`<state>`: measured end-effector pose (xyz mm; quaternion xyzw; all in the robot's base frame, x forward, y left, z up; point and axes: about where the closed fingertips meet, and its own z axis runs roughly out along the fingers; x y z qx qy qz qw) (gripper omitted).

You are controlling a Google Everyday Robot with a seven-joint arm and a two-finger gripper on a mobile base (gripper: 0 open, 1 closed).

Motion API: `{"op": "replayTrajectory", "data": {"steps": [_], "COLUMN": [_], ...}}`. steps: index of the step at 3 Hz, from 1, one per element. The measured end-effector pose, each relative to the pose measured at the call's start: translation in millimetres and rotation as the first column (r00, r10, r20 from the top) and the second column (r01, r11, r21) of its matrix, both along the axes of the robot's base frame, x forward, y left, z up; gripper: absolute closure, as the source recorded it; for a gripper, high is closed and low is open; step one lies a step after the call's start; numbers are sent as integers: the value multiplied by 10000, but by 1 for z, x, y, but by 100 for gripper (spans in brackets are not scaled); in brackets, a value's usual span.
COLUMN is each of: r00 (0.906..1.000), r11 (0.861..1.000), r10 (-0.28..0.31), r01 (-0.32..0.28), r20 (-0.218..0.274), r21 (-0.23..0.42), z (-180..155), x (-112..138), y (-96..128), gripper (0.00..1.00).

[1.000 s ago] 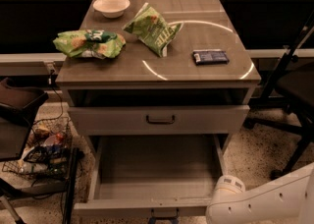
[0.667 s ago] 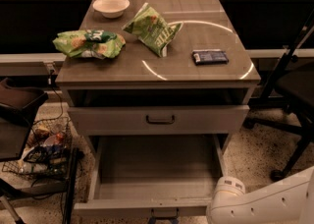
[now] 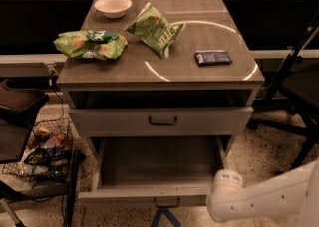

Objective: Close middle drawer

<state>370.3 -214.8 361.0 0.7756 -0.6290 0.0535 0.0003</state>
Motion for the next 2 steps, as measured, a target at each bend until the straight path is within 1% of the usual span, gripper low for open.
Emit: {"op": "replayTrajectory", "data": {"steps": [1,2], "r00": [9979,9918], "r11": [9986,9936], "r10": [506,1111], "r01": [-498,-1095], "r20": [410,633], "r21": [-193,-292], "z": [1,-7], "x": [29,70], "y": [4,14], "gripper": [100,100]}}
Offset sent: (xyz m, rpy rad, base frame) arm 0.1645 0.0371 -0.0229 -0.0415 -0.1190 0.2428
